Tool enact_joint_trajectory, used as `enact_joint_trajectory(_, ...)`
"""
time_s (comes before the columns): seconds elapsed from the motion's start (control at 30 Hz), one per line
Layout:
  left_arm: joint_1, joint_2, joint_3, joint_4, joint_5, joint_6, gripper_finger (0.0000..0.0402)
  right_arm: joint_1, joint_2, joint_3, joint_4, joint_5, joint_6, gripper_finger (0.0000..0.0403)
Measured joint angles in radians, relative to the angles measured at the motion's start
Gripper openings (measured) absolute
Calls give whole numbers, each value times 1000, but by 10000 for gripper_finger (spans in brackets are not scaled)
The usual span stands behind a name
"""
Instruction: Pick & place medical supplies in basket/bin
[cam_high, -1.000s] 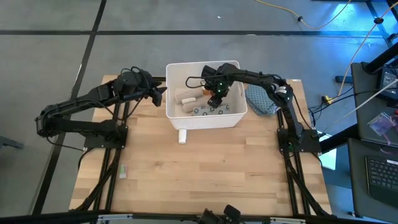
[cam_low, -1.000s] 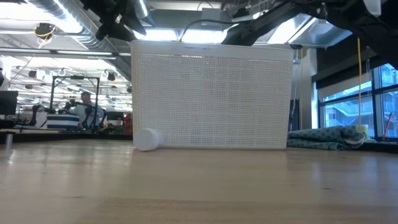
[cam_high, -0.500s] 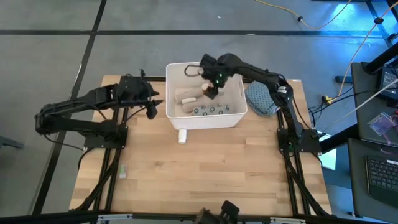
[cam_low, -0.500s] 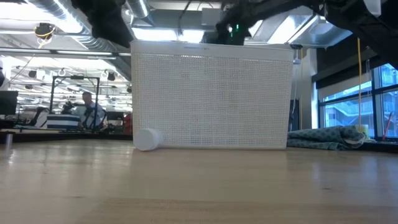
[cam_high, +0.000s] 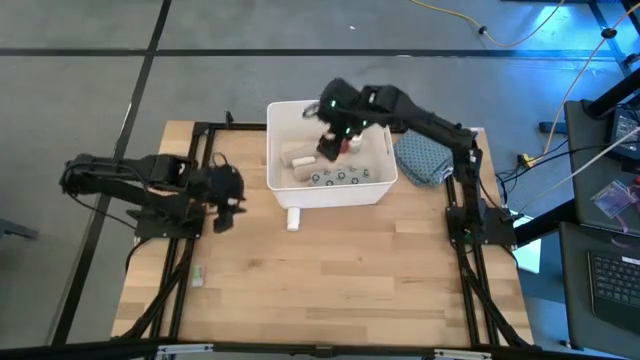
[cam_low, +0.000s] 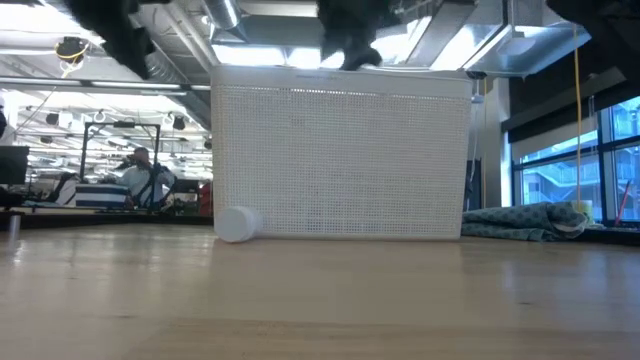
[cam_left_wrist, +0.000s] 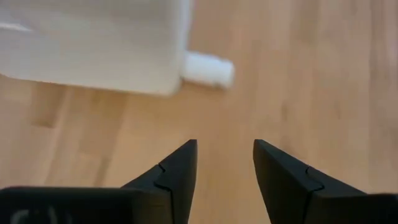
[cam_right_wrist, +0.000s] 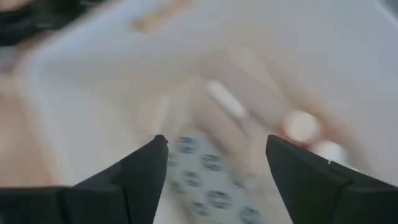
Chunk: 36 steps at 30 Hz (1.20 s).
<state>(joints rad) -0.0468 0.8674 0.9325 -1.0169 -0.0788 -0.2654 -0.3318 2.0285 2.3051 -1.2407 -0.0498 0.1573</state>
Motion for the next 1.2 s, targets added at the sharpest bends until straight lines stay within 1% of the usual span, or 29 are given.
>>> enact_joint_trajectory(0.1, -103, 12, 0, -47, 0, -23, 144, 94, -3, 10, 28, -2, 53, 271)
enact_joint_trajectory(0.17, -174, 24, 0, -92, 3, -86, 139, 156, -3, 18, 38, 4, 101, 271)
enact_joint_trajectory(0.23, -244, 42, 0, -126, 19, -183, 135, 218, -3, 16, 70, 24, 154, 271)
enact_joint_trajectory(0.3, -310, 66, 0, -153, 52, -330, 130, 277, -2, 13, 76, 35, 207, 271)
enact_joint_trajectory(0.37, -368, 94, 0, -165, 81, -526, 125, 332, -2, 13, 93, 37, 239, 271)
enact_joint_trajectory(0.47, -442, 134, 0, -164, 77, -819, 119, 405, -2, 13, 107, 38, 269, 271)
enact_joint_trajectory(0.57, -504, 169, 0, -158, 50, -1008, 115, 460, -2, 13, 131, 77, 256, 271)
enact_joint_trajectory(0.73, -592, 224, 0, -157, 2, -1275, 114, 526, -1, 13, 125, 157, 230, 271)
enact_joint_trajectory(0.9, -647, 286, 0, -156, 4, -1484, 117, 580, 5, 0, 91, 166, 205, 271)
enact_joint_trajectory(1.03, -687, 339, 0, -154, 54, -1607, 122, 612, 10, -104, 89, 163, 121, 271)
enact_joint_trajectory(1.1, -707, 366, 0, -154, 72, -1663, 125, 616, 10, -174, 98, 162, 118, 271)
enact_joint_trajectory(1.2, -728, 403, 0, -154, 106, -1730, 131, 613, 10, -265, 159, 151, 118, 271)
